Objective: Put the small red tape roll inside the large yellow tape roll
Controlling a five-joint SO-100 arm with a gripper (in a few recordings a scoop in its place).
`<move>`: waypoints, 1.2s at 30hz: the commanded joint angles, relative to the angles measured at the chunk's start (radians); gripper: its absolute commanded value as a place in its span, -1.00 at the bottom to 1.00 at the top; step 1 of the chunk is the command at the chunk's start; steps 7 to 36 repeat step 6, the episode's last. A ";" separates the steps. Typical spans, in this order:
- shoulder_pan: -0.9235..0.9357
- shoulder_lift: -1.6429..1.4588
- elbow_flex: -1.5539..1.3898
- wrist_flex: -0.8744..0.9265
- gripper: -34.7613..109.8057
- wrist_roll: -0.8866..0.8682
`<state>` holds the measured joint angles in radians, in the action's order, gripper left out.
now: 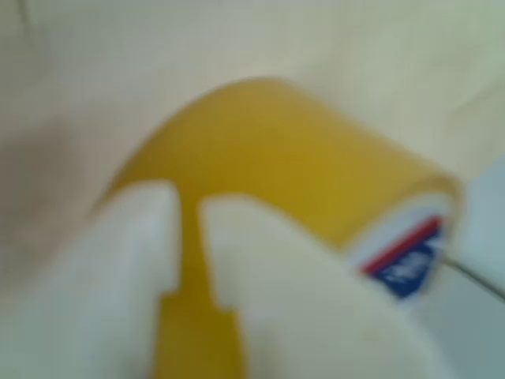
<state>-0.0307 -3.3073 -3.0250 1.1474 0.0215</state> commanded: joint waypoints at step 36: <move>-0.008 -0.028 -0.003 0.015 -0.52 -0.041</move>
